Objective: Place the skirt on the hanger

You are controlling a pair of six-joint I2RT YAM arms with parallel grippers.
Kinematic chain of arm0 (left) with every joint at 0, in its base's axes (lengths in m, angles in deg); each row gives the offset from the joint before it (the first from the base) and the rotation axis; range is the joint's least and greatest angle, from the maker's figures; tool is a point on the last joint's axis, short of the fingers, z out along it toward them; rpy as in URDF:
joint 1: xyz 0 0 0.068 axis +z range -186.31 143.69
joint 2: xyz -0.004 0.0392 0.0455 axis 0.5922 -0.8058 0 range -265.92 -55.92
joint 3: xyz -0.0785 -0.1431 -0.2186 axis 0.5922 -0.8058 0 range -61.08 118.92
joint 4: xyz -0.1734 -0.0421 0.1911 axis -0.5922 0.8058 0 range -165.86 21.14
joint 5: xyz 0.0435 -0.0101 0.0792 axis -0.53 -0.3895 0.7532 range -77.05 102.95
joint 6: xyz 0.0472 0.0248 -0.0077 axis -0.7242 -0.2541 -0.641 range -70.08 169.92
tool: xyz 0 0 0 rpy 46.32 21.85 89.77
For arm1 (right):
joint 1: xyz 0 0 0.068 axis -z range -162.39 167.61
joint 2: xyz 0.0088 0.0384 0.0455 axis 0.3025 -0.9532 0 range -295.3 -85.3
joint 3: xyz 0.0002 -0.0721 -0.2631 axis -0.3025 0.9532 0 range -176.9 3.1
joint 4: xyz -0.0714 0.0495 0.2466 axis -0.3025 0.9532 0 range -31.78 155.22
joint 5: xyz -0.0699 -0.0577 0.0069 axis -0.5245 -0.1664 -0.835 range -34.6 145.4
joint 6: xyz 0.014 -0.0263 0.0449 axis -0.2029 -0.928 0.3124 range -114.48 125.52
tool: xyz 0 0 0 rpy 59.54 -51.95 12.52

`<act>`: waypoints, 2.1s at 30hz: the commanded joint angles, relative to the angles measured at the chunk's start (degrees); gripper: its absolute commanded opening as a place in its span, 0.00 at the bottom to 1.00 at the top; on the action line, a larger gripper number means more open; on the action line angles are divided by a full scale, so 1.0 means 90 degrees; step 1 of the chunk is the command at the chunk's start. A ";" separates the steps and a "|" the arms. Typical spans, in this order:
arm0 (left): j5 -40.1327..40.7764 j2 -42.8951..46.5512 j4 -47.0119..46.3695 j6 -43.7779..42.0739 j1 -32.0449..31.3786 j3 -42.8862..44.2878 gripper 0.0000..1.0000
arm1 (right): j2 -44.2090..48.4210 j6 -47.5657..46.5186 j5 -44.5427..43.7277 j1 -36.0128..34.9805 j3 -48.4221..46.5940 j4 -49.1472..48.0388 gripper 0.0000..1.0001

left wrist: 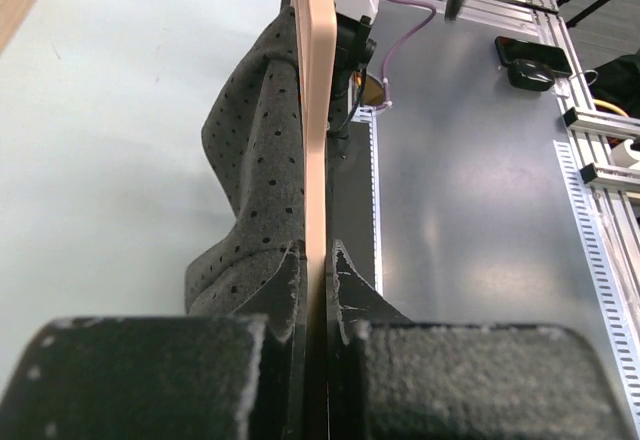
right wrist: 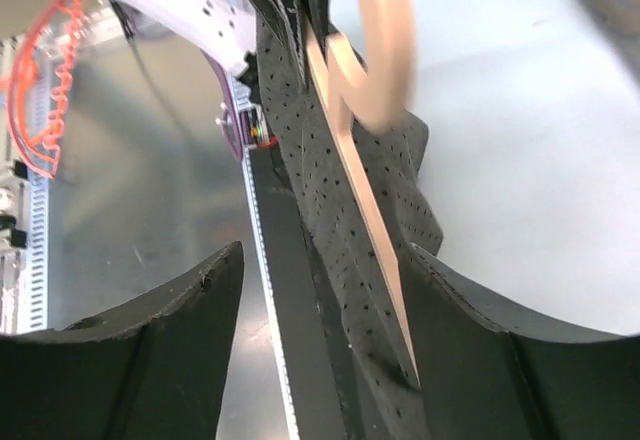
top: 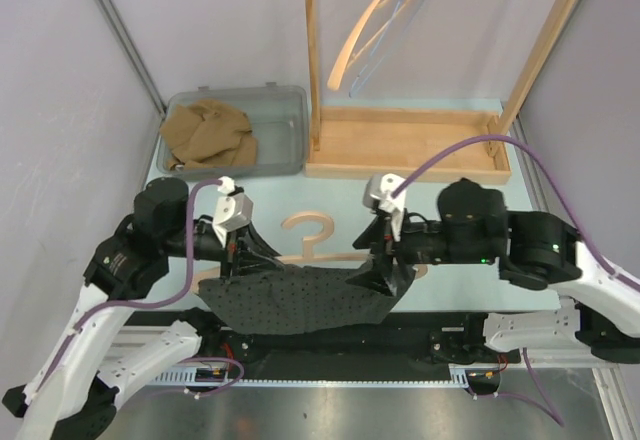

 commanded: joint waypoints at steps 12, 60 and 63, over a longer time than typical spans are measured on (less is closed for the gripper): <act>-0.0074 0.0444 0.0469 -0.0340 0.0011 0.1127 0.00 | 0.0629 0.0082 0.0586 0.0439 0.0272 0.0169 0.69; 0.5942 0.0571 -0.1982 0.1476 0.0011 0.0102 1.00 | 0.2064 0.1614 -0.8004 0.0800 0.0927 0.1040 0.00; 0.5874 0.0542 -0.2001 0.1515 0.0011 0.0063 1.00 | 0.2113 0.1479 -0.8610 0.0819 0.0907 0.0475 0.00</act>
